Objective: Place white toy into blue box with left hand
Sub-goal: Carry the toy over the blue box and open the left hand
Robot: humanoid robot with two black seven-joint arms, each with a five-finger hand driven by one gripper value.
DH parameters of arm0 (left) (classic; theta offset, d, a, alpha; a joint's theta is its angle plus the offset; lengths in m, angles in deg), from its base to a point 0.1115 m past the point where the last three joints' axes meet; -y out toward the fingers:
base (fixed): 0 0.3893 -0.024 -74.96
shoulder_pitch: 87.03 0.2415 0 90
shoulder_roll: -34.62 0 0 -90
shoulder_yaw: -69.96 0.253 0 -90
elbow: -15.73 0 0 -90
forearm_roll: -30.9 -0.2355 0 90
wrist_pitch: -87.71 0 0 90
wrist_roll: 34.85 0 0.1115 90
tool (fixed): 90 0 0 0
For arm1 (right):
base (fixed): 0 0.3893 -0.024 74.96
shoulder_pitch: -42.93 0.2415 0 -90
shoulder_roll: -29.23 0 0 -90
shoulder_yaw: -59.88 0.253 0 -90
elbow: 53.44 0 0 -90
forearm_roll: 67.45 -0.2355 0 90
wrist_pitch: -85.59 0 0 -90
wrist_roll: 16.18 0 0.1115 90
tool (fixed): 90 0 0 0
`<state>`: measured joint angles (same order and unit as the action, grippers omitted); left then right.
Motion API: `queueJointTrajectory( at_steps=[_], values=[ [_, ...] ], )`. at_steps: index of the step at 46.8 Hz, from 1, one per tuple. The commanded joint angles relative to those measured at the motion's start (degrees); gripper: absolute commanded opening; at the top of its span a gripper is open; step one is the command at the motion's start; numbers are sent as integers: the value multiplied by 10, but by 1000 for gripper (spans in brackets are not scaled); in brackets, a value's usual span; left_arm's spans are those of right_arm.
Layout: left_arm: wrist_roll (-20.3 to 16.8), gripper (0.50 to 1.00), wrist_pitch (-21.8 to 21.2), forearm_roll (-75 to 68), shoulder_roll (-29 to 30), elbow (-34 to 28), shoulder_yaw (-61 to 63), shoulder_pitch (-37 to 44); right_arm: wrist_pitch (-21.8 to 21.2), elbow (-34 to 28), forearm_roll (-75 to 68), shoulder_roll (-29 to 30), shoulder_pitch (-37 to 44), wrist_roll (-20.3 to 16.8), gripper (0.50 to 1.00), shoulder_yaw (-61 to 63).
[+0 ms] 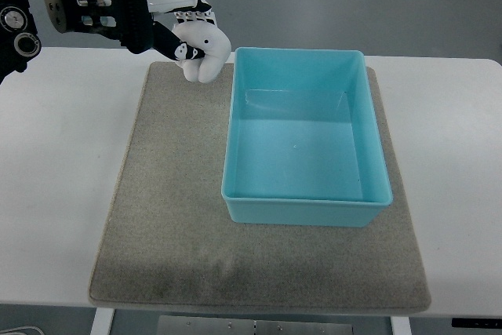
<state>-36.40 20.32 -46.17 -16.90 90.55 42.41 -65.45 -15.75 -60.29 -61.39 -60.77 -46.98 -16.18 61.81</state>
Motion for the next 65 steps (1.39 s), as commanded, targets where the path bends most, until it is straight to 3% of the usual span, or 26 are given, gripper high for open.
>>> queueJointTrajectory(
  at_steps=[1,24,43,46,50,53,57,61,65],
  values=[
    [1,500,10,1,-25,-1,0,-6,0,0,0,0,0,0,938,0],
    [8,500,11,-14,-172,-46,12,17,0,0,0,0,0,0,936,0],
    [11,500,10,-16,-205,-69,21,44,0,0,0,0,0,0,936,0],
    [11,580,9,-19,-205,-69,21,45,0,0,0,0,0,0,936,0],
    [10,747,9,-27,-206,-71,22,46,0,0,0,0,0,0,936,0],
    [10,778,9,-27,-206,-71,25,50,0,0,0,0,0,0,936,0],
    [10,919,9,-27,-211,-71,25,53,0,0,0,0,0,0,936,0],
    [11,988,9,-26,-211,-71,24,53,0,0,0,0,0,0,936,0],
    [11,992,8,-19,-211,-71,22,50,0,0,0,0,0,0,936,0]
  ],
)
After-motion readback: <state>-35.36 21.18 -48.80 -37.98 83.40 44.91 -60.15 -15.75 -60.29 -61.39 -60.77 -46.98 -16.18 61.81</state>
